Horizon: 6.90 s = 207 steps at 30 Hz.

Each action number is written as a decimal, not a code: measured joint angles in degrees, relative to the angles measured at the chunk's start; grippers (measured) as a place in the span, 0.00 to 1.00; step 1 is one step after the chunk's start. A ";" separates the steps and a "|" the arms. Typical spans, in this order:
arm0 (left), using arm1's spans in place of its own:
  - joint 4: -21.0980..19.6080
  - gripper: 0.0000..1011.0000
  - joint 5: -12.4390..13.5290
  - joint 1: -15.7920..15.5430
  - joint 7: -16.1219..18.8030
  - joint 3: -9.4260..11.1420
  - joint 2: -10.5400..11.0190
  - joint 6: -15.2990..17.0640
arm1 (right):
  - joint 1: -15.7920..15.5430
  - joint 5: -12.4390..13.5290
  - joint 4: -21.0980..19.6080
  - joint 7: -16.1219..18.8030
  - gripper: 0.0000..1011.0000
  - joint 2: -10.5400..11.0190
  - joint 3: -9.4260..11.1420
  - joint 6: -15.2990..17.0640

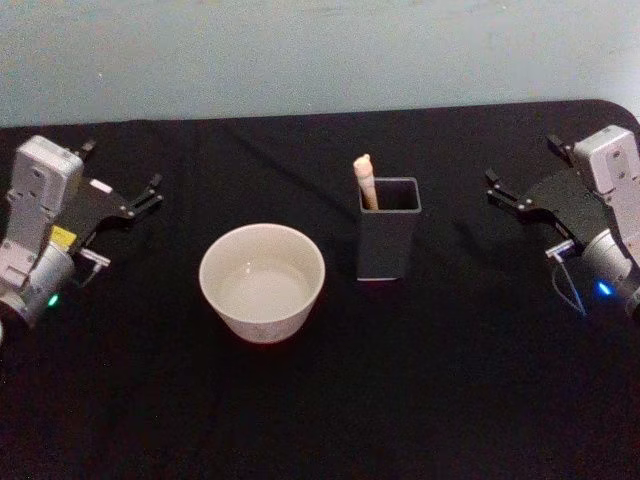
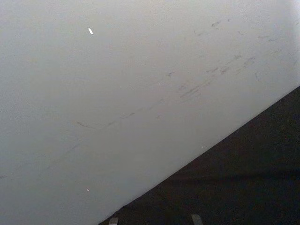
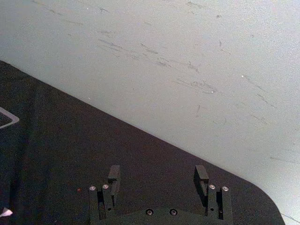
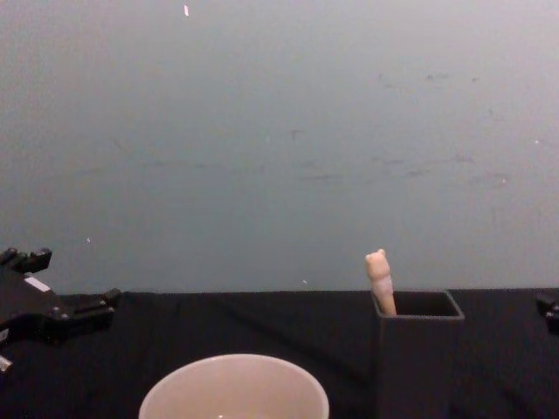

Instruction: Pick up the stirring spoon with one hand, stir inside the cup, then place it back in its original position.

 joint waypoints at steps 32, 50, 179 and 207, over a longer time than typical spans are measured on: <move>0.00 0.99 0.00 0.00 0.00 0.00 0.00 0.00 | -3.51 14.65 -15.09 18.13 0.99 2.27 5.88 10.35; 0.00 0.99 0.00 0.00 0.00 0.00 0.00 0.00 | 4.55 12.17 -14.27 25.68 0.99 -0.13 -0.33 23.42; 0.00 0.99 0.00 0.00 0.00 0.00 0.00 0.00 | 8.18 14.41 -17.16 23.30 0.21 -8.53 3.50 21.22; 0.00 0.99 0.00 0.00 0.00 0.00 0.00 0.00 | 7.61 8.18 -10.53 25.66 0.21 -14.54 -6.35 12.28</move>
